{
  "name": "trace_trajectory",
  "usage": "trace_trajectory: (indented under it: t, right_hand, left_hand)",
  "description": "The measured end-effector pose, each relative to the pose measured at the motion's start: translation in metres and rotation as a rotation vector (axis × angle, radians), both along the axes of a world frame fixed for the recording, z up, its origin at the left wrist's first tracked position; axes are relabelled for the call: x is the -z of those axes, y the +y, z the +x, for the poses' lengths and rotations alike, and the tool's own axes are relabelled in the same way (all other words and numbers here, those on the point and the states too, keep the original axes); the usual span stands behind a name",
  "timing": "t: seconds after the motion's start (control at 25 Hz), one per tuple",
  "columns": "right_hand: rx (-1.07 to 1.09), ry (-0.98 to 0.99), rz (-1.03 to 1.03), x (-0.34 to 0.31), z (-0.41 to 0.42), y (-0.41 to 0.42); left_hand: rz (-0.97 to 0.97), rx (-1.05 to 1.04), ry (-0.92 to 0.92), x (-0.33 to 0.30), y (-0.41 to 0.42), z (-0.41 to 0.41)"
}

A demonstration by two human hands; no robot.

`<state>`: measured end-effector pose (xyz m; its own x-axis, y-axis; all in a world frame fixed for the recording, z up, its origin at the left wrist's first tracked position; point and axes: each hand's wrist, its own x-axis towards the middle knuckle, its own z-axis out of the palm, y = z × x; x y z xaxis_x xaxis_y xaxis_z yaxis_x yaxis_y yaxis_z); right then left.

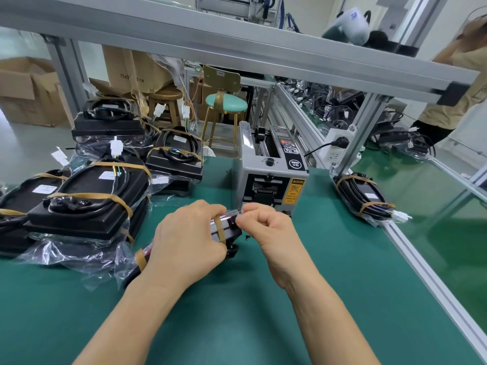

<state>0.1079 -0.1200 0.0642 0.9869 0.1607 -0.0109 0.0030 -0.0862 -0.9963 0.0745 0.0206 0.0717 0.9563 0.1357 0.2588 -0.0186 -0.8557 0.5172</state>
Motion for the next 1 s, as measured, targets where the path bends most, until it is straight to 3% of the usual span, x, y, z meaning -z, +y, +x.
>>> trace_trajectory:
  t: [0.32,1.0]
  right_hand:
    - [0.085,-0.154,-0.168,0.0021,-0.0013,0.0050]
    - [0.153,-0.249,-0.332,-0.0005,-0.0029,0.0096]
  left_hand:
    - [0.008,0.010,-0.020,0.0020,0.0000,-0.0002]
    - [0.022,0.008,-0.042,0.0025,0.0003,0.0002]
